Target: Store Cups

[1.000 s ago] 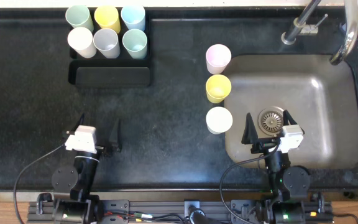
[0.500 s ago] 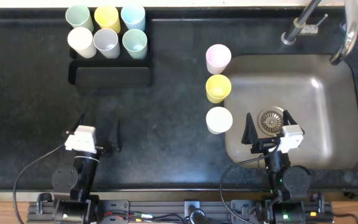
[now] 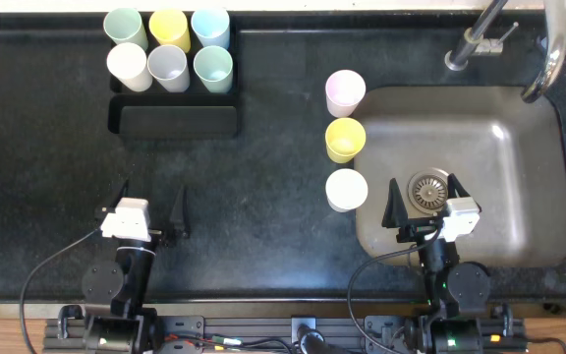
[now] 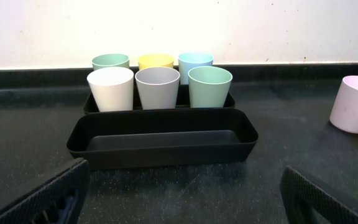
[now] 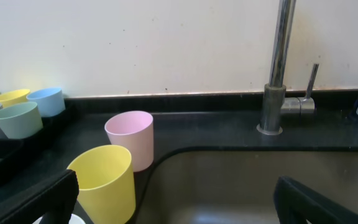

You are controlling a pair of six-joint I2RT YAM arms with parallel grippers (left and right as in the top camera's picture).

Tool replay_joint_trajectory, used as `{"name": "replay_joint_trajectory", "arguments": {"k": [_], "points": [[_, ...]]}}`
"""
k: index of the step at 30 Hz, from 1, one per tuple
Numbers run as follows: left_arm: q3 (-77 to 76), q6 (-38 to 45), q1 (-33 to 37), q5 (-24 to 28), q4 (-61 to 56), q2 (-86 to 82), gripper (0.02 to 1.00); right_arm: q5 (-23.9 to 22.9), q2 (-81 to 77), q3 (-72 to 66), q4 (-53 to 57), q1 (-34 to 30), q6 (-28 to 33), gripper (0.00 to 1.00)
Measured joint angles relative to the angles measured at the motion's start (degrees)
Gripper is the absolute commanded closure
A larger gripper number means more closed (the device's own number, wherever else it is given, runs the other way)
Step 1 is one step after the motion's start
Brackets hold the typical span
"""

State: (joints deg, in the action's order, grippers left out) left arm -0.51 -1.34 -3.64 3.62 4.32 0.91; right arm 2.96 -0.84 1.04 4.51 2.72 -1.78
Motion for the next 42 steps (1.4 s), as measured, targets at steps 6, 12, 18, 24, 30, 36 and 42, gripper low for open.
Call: {"name": "replay_joint_trajectory", "arguments": {"k": [6,12,18,24,30,36,42], "points": [[-3.0,-0.4,0.0,0.0,4.0,0.5,0.018,0.0,0.0,0.0,0.0,0.0,0.0,0.005],[-24.0,-1.3,0.7,1.3,15.7,14.6,0.018,0.0,0.0,0.0,0.0,0.0,0.0,0.003],[-57.1,-4.8,0.7,2.7,38.6,39.9,0.018,0.0,0.0,0.0,0.0,0.0,0.0,0.005],[-89.0,-11.0,-3.3,2.1,62.0,64.7,0.018,0.0,0.0,0.0,0.0,0.0,0.0,0.003],[-114.0,-21.4,-14.5,-6.1,78.3,84.2,0.018,0.0,0.0,0.0,0.1,0.0,0.0,0.003],[-135.3,-29.9,-25.5,-11.5,85.0,104.3,0.018,0.0,0.0,0.0,0.0,0.0,0.0,0.003],[-154.9,-34.9,-31.1,-11.9,92.4,122.6,0.02,0.0,0.0,0.0,0.0,0.0,0.0,0.005]]}}
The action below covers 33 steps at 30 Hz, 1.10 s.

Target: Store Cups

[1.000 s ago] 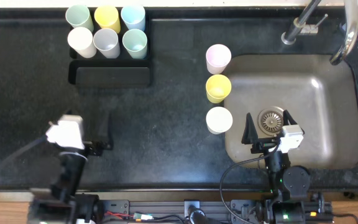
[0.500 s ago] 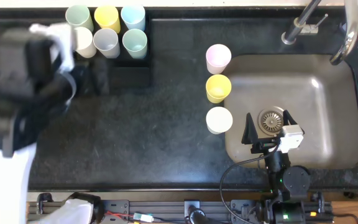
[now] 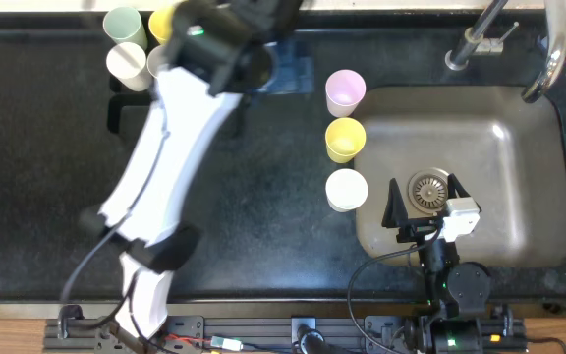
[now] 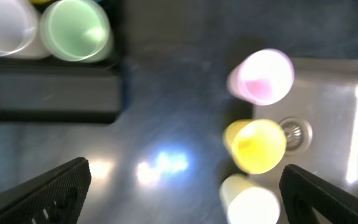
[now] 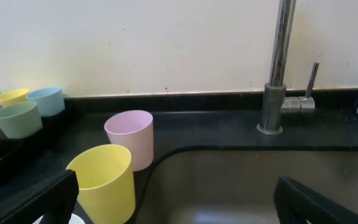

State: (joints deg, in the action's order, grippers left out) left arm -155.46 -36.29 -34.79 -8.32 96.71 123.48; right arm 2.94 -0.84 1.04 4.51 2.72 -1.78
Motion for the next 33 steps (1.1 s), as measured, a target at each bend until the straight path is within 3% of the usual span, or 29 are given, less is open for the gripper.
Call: {"name": "replay_joint_trajectory", "arguments": {"k": [10,24,33], "points": [[-22.4,-1.7,-4.0,2.8,0.0,20.5,0.018,0.0,0.0,0.0,0.0,0.0,0.0,0.003],[-21.2,-3.0,-4.7,2.7,-0.2,26.6,0.018,0.0,0.0,0.0,0.0,0.0,0.0,0.005],[-11.3,-4.0,-4.9,2.6,-9.4,28.9,0.018,0.0,0.0,0.0,0.0,0.0,0.0,0.007]]}}
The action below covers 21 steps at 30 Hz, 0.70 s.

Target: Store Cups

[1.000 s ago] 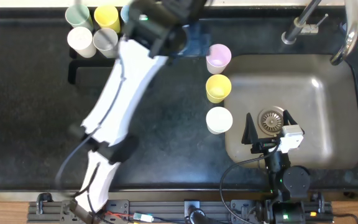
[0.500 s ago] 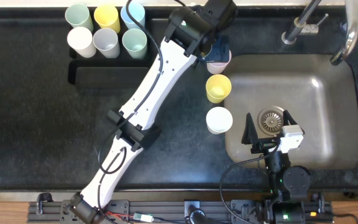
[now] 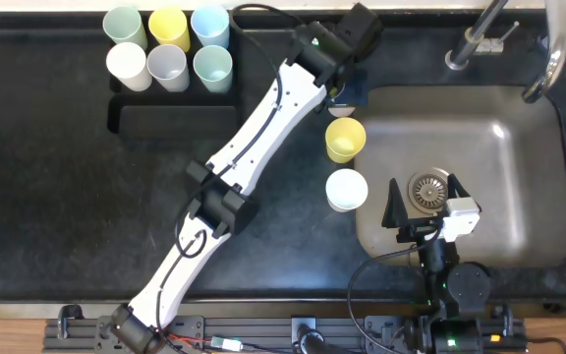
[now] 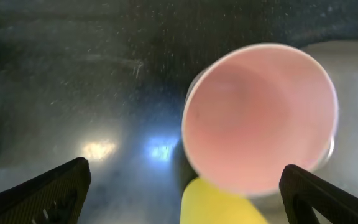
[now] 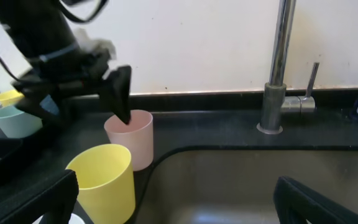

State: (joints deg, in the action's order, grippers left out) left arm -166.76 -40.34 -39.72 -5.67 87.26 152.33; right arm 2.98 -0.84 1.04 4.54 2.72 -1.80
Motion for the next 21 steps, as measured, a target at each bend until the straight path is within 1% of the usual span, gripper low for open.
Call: {"name": "replay_joint_trajectory", "arguments": {"k": [7,12,18,21], "points": [[0.3,0.0,0.0,-0.9,-0.7,0.5,0.02,0.0,0.0,0.0,0.0,0.0,0.0,0.007],[0.3,0.0,0.1,-2.3,-1.9,0.6,0.064,0.0,0.0,0.0,0.0,0.0,0.0,0.003],[0.3,0.0,0.7,-3.0,-1.6,0.7,0.18,0.0,0.0,0.0,0.0,0.0,0.0,0.003],[0.3,0.0,1.0,-3.2,-1.7,0.9,0.266,0.0,0.0,0.0,0.0,0.0,0.0,0.003]]}}
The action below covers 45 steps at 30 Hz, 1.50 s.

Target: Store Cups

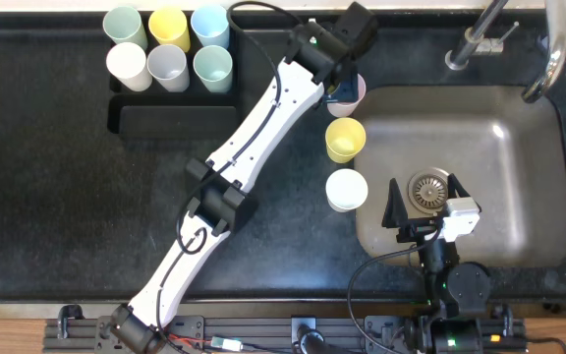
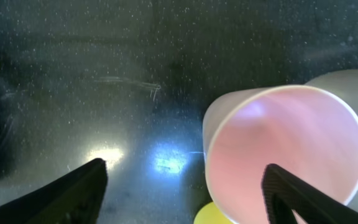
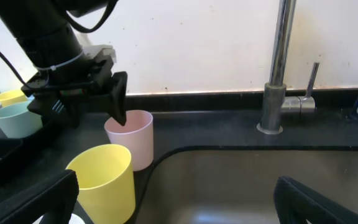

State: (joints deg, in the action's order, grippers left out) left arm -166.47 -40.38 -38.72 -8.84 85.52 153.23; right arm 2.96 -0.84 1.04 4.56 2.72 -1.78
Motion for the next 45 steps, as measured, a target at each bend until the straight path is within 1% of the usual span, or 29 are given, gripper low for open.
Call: {"name": "replay_joint_trajectory", "arguments": {"k": [7,9,12,13,14,15,16,17,26,30,32,37,41,45], "points": [[0.0,-0.2,0.2,0.0,-1.3,2.3,0.542,0.0,0.0,0.0,0.0,0.0,0.0,0.005],[0.0,-0.2,0.2,0.0,-1.4,2.6,0.603,0.0,0.0,0.0,0.0,0.0,0.0,0.003],[0.0,0.0,0.2,0.2,-1.4,2.7,0.66,0.0,0.0,0.0,0.0,0.0,0.0,0.003],[0.0,0.0,0.2,0.2,-1.4,2.7,0.709,0.0,0.0,0.0,0.0,0.0,0.0,0.003],[0.0,-0.2,0.2,0.2,-1.6,2.7,0.785,0.0,0.0,0.0,0.0,0.0,0.0,0.003],[0.0,-0.2,0.2,0.2,-1.9,2.7,0.888,0.0,0.0,0.0,0.0,0.0,0.0,0.003],[0.0,-0.2,0.2,0.3,-2.3,2.7,0.945,0.0,0.0,0.0,0.0,0.0,0.0,0.003],[0.0,0.1,0.2,0.2,-2.6,2.7,0.98,0.0,0.0,0.0,0.0,0.0,0.0,0.005],[0.2,5.8,1.5,0.4,-2.6,0.1,0.985,0.0,0.0,0.0,0.0,0.0,0.0,0.003],[0.7,9.3,4.2,-0.4,-1.5,-6.5,0.982,0.0,0.0,0.0,0.0,0.0,0.0,0.005],[1.6,11.1,6.5,-0.6,-1.6,-12.3,0.985,0.0,0.0,0.0,0.0,0.0,0.0,0.003],[11.6,15.1,15.1,-1.2,-4.4,-32.7,0.985,0.0,0.0,0.0,-0.1,0.0,0.0,0.003],[24.0,18.5,25.7,-1.8,-7.2,-48.3,0.985,0.0,0.0,0.0,0.0,0.0,0.0,0.005],[35.8,22.3,35.2,-1.6,-9.2,-57.0,0.985,0.0,0.0,0.0,0.0,0.0,0.0,0.003]]}}
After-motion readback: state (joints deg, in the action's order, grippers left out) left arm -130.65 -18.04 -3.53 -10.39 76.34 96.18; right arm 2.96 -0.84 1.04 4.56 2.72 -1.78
